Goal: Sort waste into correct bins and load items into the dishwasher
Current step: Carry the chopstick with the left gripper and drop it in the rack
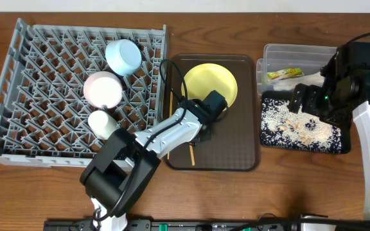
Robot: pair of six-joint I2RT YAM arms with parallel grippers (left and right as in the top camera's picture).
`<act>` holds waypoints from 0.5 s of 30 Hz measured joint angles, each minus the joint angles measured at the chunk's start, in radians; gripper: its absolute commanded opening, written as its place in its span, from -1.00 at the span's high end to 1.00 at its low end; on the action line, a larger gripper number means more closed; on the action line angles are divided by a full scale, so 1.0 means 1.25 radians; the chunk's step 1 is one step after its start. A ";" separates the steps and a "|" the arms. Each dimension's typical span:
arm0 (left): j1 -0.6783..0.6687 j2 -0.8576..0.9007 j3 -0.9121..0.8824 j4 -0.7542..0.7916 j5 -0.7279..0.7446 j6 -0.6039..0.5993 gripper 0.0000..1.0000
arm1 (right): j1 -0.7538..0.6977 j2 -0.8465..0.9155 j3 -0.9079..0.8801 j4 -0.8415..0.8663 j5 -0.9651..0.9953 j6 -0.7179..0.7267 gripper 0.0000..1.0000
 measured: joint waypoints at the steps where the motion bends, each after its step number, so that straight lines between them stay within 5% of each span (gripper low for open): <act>1: 0.000 0.000 0.000 0.000 0.000 0.000 0.63 | 0.000 0.000 0.000 0.000 0.000 0.000 -0.99; 15: 0.036 0.000 -0.001 -0.001 0.000 0.002 0.84 | 0.000 0.000 0.000 -0.002 0.000 0.000 -0.98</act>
